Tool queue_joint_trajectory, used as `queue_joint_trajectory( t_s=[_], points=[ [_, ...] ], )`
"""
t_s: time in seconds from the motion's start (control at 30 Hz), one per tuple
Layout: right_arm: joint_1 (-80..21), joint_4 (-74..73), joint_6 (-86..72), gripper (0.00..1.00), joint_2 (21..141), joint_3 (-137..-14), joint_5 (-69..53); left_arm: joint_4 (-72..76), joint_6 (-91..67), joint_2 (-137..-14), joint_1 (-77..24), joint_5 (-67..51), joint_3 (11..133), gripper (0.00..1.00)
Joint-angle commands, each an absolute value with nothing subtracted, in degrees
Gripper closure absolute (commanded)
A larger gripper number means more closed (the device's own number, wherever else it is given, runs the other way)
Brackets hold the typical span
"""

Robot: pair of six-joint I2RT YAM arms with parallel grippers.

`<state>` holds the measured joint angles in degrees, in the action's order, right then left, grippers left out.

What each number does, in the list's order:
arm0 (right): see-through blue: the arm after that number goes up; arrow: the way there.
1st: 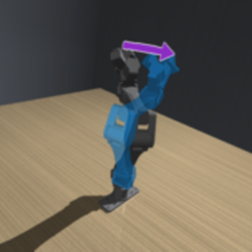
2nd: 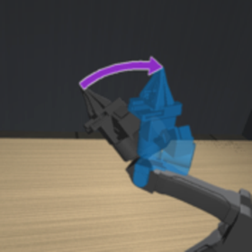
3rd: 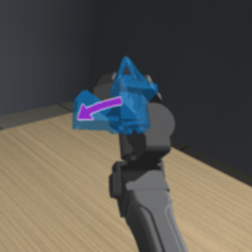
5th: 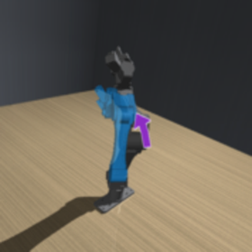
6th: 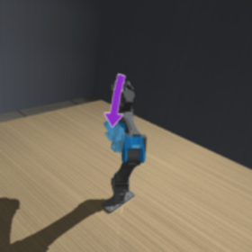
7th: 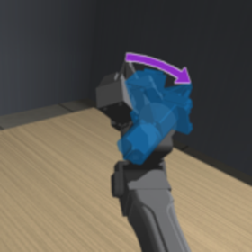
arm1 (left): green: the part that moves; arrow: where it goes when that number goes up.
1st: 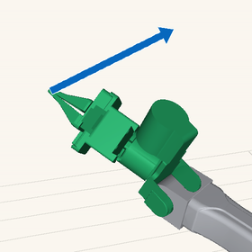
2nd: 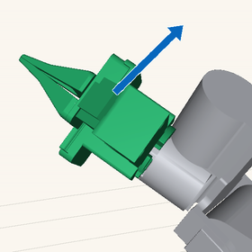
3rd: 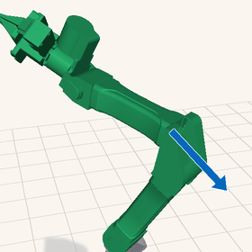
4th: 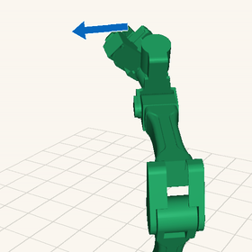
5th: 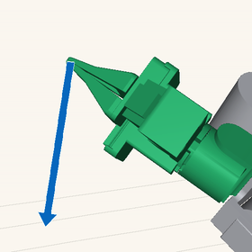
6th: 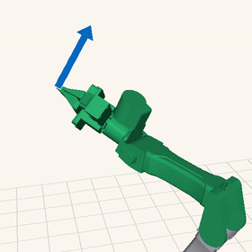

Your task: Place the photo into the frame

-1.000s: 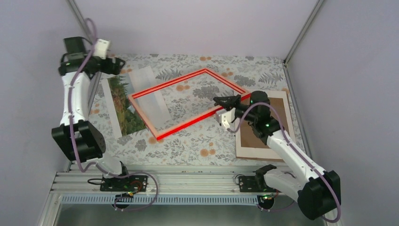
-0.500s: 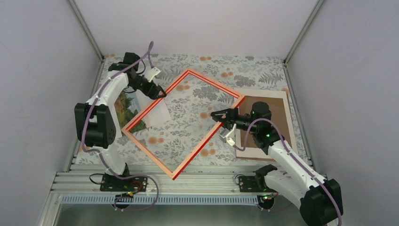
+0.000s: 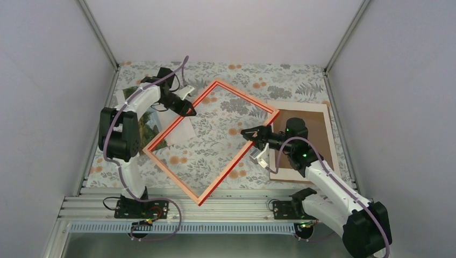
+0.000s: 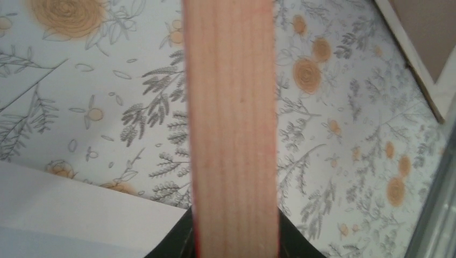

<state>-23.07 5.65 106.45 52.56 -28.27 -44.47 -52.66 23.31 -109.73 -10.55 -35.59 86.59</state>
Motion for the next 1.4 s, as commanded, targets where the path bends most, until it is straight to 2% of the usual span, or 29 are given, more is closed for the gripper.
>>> queue_joint_trajectory(
  t_s=[0.0, 0.03, 0.07, 0.17, 0.23, 0.3, 0.33, 0.5, 0.6, 0.7, 0.87, 1.07, 1.23, 1.37],
  points=[
    [-22.65, 10.25, 106.05, 0.95, 52.26, -28.44, -44.47, -46.74, 17.44, -109.2, -10.03, -35.05, 85.47, 0.87],
    [-22.6, 10.17, 105.49, 0.9, 52.42, -28.44, -43.58, -44.92, 14.1, -108.69, -9.68, -35.07, 84.41, 0.95],
    [-22.6, 10.04, 105.09, 0.81, 52.39, -28.33, -42.58, -43.05, 11.46, -108.0, -9.28, -35.67, 83.29, 0.97],
    [-22.19, 9.18, 103.4, 0.39, 52.24, -27.6, -39.0, -35.67, 4.02, -105.23, -8.44, -36.15, 79.96, 0.98],
    [-21.63, 8.21, 102.63, 0.23, 51.51, -26.29, -36.89, -32.92, 0.26, -105.19, -7.99, -35.31, 79.57, 0.98],
    [-21.09, 6.99, 101.67, 0.03, 50.08, -24.73, -34.99, -30.92, -2.62, -106.19, -7.29, -33.91, 80.04, 0.98],
    [-20.91, 6.4, 100.71, 0.0, 49.17, -23.91, -33.88, -29.85, -4.0, -106.75, -6.95, -33.35, 80.11, 0.98],
    [-19.0, -2.63, 92.4, 0.0, 46.47, -23.23, -25.8, -26.89, -8.48, -109.62, -6.97, -30.17, 79.62, 0.98],
    [-18.66, -9.08, 83.02, 0.0, 47.23, -26.87, -21.93, -25.54, -10.79, -110.18, -7.78, -26.22, 78.08, 0.98],
    [-18.63, -15.74, 70.95, 0.0, 50.58, -32.84, -19.75, -24.07, -15.06, -110.06, -8.48, -23.12, 75.99, 0.98],
    [-18.64, -23.34, 46.59, 0.0, 62.72, -45.13, -18.13, -23.51, -16.6, -110.0, -11.27, -18.15, 74.8, 0.98],
    [-18.55, -31.24, 22.78, 0.01, 77.08, -61.11, -27.41, -24.2, -16.7, -110.46, -12.39, -12.76, 73.57, 0.98],
    [-18.54, -30.3, 9.61, 0.02, 83.54, -63.41, -36.79, -24.05, -17.37, -110.42, -12.55, -8.62, 72.17, 0.97],
    [-18.48, -28.65, 3.52, 0.08, 89.51, -64.05, -41.71, -23.4, -17.37, -111.1, -12.63, -8.89, 71.44, 0.95]
  ],
)
